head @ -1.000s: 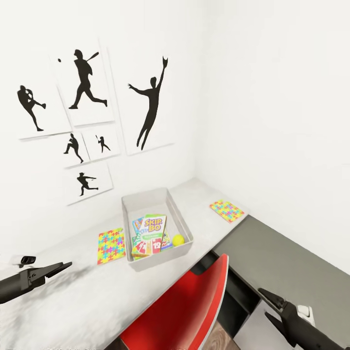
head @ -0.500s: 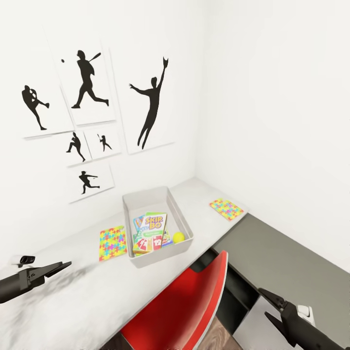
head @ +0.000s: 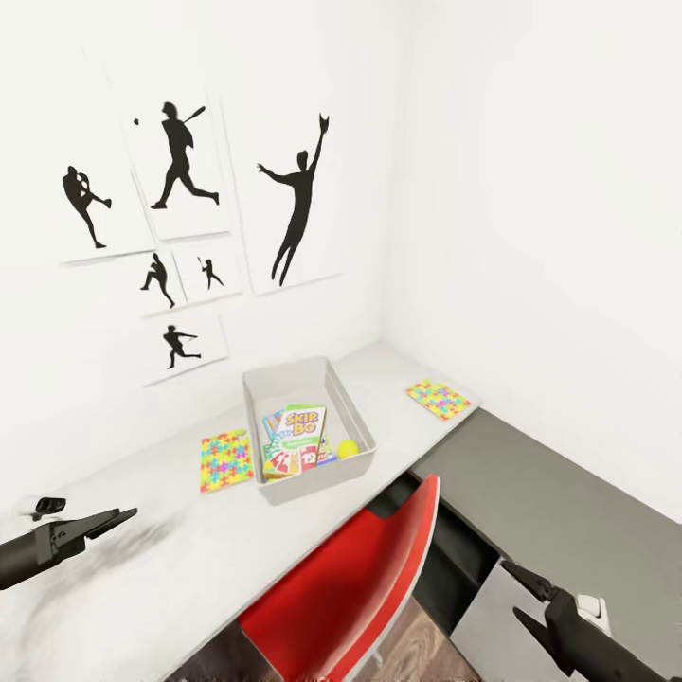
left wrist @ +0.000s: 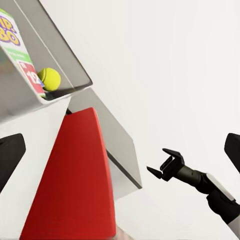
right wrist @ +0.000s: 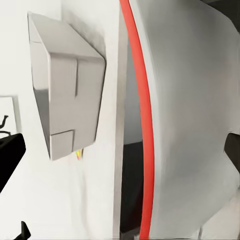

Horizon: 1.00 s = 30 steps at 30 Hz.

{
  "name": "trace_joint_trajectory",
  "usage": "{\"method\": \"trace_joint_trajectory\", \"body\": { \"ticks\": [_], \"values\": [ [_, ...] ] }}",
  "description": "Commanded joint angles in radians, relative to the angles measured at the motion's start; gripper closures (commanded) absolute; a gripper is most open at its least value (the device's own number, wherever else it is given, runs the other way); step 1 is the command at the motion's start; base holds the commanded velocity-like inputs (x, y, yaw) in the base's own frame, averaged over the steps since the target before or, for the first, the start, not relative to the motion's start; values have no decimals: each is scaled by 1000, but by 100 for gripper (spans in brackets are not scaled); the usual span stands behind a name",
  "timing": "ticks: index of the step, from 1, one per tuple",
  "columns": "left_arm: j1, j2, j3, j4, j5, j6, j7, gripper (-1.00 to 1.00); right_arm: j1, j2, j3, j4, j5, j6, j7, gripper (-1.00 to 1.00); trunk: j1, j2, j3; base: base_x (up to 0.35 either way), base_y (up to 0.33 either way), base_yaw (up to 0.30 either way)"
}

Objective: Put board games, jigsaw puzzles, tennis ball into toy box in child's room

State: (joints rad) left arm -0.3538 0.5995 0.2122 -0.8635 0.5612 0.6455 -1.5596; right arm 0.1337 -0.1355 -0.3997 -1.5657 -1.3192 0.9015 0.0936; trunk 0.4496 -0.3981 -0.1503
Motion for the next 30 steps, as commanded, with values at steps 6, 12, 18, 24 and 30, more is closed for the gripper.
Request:
{"method": "trace_joint_trajectory", "body": {
  "ticks": [6,12,18,24,30],
  "values": [
    [-1,1,1,0,-1,11,-4,-100,1,2,2,0,9,4,9,-100,0,-2,2,-50,0,127],
    [-1,1,1,0,-1,11,-5,-100,1,2,3,-1,9,4,9,-100,0,-2,9,-33,34,192],
    [-1,1,1,0,-1,11,-5,-100,2,2,4,-1,9,5,9,-100,0,-2,15,-94,137,206],
    [-1,2,1,0,-1,11,-5,-100,3,2,4,-1,9,5,9,-100,0,-2,22,-115,162,208],
    [-1,2,1,0,0,11,-6,-100,3,2,4,-1,9,5,9,-100,0,-2,29,-123,170,208]
  ]
}}
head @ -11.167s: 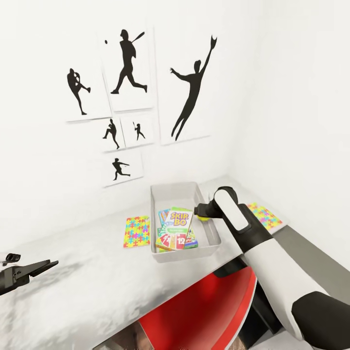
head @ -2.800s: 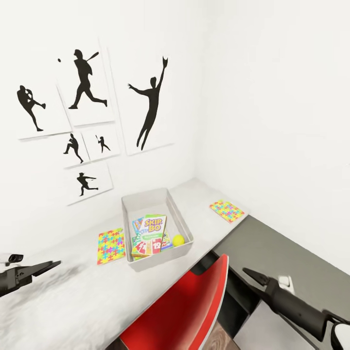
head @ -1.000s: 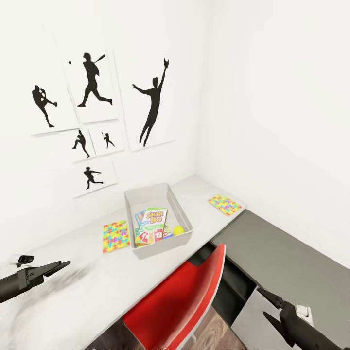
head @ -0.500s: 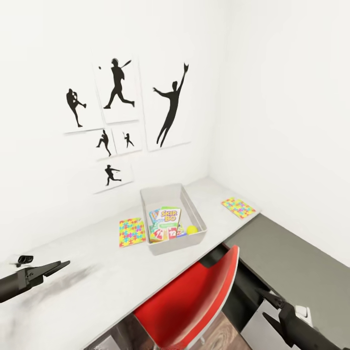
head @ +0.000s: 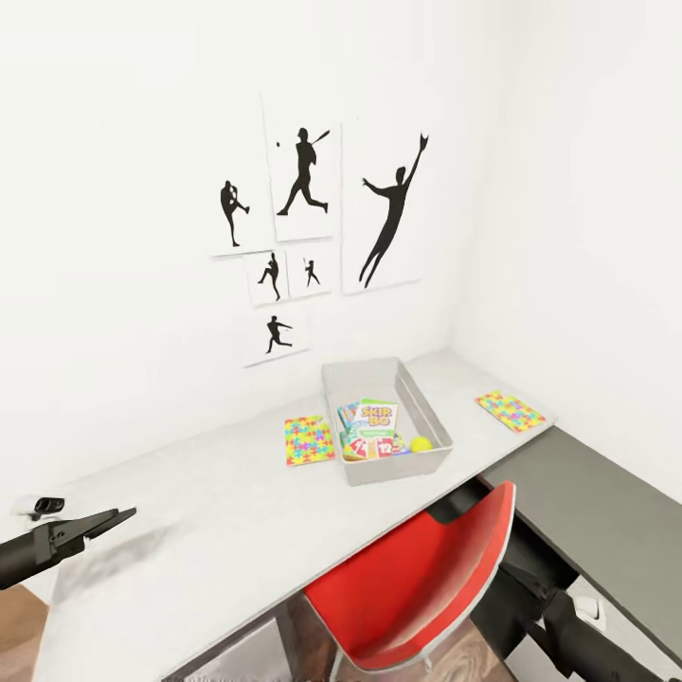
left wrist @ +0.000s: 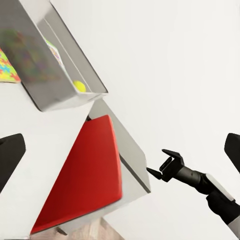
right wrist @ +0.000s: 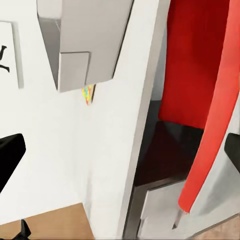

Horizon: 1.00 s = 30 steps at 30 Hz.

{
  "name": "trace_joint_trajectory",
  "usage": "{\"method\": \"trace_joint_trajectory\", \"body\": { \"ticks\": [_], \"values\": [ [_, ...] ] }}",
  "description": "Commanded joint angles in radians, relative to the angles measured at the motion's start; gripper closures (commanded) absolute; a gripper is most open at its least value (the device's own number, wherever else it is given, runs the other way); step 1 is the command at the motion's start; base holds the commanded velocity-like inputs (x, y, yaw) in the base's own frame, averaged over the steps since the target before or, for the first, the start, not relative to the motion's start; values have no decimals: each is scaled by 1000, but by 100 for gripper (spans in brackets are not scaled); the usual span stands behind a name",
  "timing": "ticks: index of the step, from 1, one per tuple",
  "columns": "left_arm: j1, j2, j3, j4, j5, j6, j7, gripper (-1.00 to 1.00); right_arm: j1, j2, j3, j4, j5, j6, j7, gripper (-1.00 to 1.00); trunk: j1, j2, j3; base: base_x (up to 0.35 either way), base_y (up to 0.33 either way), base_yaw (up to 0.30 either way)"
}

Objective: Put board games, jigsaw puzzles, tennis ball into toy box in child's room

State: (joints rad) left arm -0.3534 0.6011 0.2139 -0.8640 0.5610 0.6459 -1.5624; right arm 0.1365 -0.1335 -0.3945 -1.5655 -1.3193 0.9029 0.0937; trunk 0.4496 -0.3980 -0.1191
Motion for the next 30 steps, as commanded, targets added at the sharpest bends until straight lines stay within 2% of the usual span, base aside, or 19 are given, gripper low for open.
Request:
{"method": "trace_joint_trajectory", "body": {
  "ticks": [1,15,23,30],
  "values": [
    [-1,0,-1,0,0,11,-4,-100,0,0,-1,-1,9,4,9,-100,0,-2,-1,-127,173,208],
    [-1,1,-1,0,1,8,-4,-100,0,0,-1,-1,9,5,10,-100,0,-2,15,-150,188,208],
    [1,12,-1,0,1,19,-8,-100,0,0,-1,-2,9,5,12,-100,0,-2,24,-167,192,206],
    [3,19,0,0,-1,38,-8,-100,0,0,-1,-2,9,5,12,-100,0,-2,26,-76,73,75]
  ]
}}
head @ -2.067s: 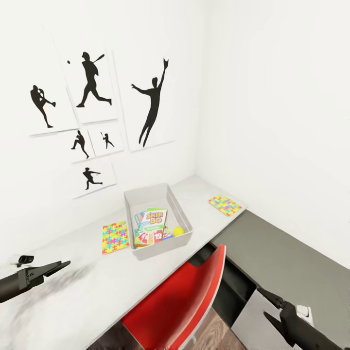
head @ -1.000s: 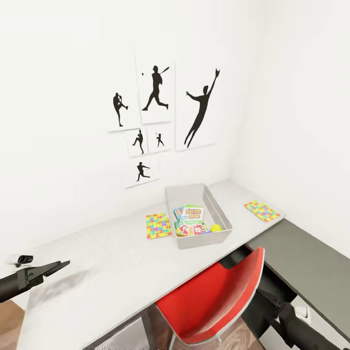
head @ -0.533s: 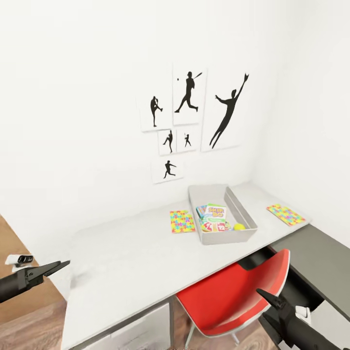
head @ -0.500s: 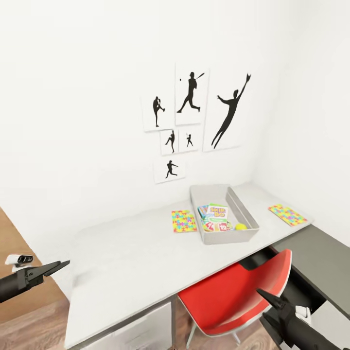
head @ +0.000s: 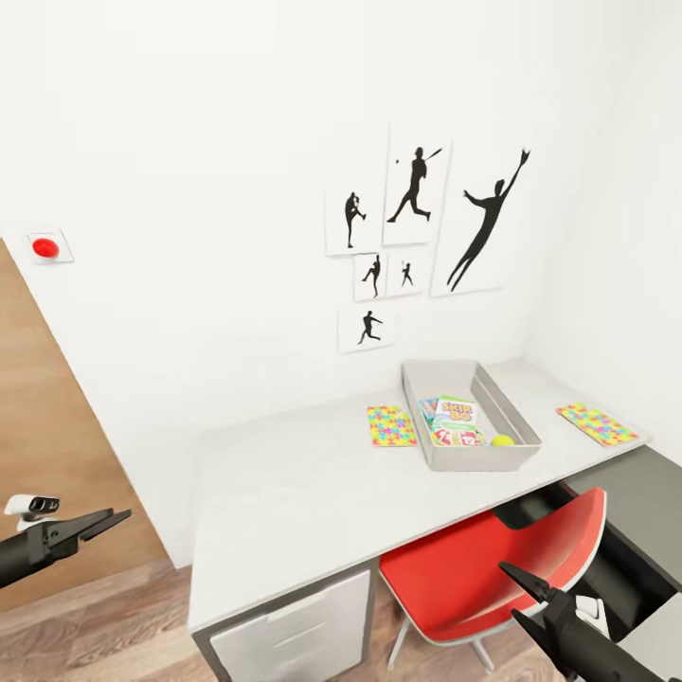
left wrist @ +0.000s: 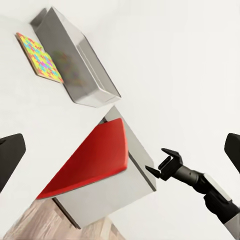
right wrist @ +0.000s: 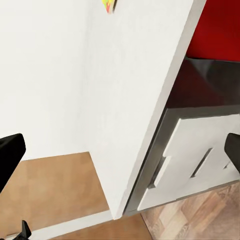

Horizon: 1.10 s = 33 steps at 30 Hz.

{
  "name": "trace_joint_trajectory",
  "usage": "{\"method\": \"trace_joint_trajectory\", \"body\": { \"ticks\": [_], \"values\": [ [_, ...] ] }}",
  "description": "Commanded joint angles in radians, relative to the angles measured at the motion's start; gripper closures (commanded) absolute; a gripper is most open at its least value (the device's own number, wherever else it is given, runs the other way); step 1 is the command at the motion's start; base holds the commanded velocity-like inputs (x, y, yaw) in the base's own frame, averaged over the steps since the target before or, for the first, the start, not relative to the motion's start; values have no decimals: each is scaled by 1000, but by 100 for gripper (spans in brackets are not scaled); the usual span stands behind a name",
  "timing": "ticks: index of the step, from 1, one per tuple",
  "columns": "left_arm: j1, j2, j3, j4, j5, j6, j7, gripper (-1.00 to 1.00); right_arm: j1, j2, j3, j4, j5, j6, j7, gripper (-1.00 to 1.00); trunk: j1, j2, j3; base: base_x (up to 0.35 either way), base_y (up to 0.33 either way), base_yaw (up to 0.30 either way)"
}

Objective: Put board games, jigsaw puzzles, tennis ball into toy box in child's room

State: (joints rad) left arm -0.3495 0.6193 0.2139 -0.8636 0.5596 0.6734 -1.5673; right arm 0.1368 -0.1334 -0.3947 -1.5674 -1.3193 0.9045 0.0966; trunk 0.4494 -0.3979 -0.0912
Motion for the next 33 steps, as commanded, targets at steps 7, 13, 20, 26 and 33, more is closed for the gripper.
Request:
{"method": "trace_joint_trajectory", "body": {
  "ticks": [7,13,20,26,33],
  "values": [
    [-1,2,5,0,-1,33,-3,-100,0,0,-1,0,9,4,9,-100,1,-2,-2,-13,12,13],
    [-2,8,7,0,-1,39,-3,-100,0,1,-1,-2,10,3,9,-100,1,-2,-2,-2,2,2],
    [-2,9,8,0,-1,41,-3,-100,0,2,-1,-4,11,2,9,-100,1,-2,-2,0,0,0],
    [-2,10,7,0,-1,41,-3,-100,0,2,0,-10,12,2,9,-100,1,-2,-2,0,0,0],
    [-2,10,7,0,-1,41,-3,-100,0,2,-1,-12,12,2,9,-100,1,-2,-2,0,0,0]
  ]
}}
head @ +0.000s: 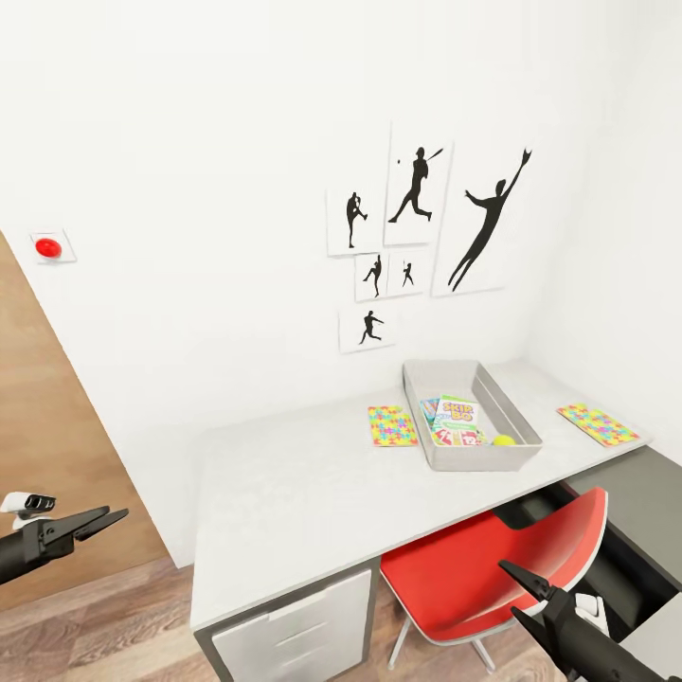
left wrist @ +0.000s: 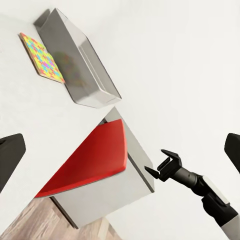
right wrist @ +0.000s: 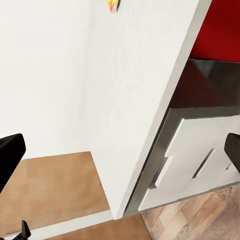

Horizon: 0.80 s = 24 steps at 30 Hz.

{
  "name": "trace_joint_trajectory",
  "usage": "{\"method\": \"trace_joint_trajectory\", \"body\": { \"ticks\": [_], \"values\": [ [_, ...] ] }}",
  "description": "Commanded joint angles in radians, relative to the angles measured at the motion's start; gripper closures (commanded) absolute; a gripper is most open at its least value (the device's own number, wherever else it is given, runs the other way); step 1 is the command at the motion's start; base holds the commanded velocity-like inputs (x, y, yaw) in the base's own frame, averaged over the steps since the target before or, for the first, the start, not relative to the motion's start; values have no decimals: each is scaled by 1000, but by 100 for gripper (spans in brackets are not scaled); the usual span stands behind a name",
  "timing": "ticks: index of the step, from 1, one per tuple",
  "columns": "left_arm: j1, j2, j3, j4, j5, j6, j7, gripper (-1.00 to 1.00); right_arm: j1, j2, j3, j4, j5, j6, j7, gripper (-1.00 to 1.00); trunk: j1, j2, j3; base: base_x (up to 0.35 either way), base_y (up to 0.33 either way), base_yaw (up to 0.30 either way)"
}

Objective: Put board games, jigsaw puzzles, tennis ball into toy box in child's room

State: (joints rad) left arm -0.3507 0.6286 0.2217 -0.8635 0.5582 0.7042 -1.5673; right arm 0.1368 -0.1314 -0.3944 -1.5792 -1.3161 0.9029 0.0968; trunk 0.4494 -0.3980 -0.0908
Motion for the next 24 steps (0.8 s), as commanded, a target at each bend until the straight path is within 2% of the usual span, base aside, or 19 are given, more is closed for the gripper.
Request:
{"method": "trace_joint_trajectory", "body": {
  "ticks": [1,9,17,24],
  "values": [
    [-1,0,-1,0,0,10,-4,-100,0,0,-1,0,9,4,9,-100,1,-2,-2,0,0,0],
    [-1,0,-1,0,0,6,-4,-100,0,1,0,-1,9,4,9,-100,1,-2,0,0,0,51],
    [-1,0,-1,0,0,2,-4,-100,0,1,0,-2,10,4,9,-100,1,-2,7,0,0,207],
    [-1,0,1,0,0,4,-4,-100,0,0,25,-2,12,2,9,-100,1,-2,15,8,65,234]
  ]
}}
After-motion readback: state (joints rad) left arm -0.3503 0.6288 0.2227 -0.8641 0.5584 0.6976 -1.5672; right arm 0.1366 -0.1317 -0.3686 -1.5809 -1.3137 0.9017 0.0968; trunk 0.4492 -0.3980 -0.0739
